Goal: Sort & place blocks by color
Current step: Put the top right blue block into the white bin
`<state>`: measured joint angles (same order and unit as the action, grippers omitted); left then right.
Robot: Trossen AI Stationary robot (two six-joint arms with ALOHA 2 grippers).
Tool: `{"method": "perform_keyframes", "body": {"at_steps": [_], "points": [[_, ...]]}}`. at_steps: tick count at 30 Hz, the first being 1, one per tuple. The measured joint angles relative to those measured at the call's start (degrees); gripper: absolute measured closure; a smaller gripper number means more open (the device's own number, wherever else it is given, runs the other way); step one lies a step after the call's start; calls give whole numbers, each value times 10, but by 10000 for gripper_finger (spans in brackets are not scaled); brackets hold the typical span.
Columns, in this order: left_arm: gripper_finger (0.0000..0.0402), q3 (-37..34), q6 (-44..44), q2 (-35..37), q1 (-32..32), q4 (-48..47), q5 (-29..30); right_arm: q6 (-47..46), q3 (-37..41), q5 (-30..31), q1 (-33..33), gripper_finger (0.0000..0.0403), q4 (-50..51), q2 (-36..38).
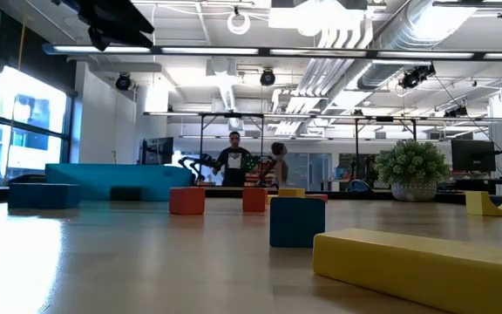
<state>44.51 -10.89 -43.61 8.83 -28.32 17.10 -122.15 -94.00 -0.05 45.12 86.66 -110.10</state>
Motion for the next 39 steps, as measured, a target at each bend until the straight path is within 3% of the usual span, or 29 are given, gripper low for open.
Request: {"method": "perform_keyframes", "body": {"at_steps": [4,11,21,31,39], "points": [[204,0,13,-19,18,-2,-3,32,0,32,-29,229,0,9],[204,0,21,-40,74,-20,-68,104,0,103,-87,229,3,27],[204,0,35,-72,162,-39,-126,285,0,180,-194,229,15,64],[204,0,66,-122,240,-38,-156,563,0,239,-353,229,17,116],[204,43,87,-170,306,-39,-154,818,-1,243,-507,229,-26,147]]}}
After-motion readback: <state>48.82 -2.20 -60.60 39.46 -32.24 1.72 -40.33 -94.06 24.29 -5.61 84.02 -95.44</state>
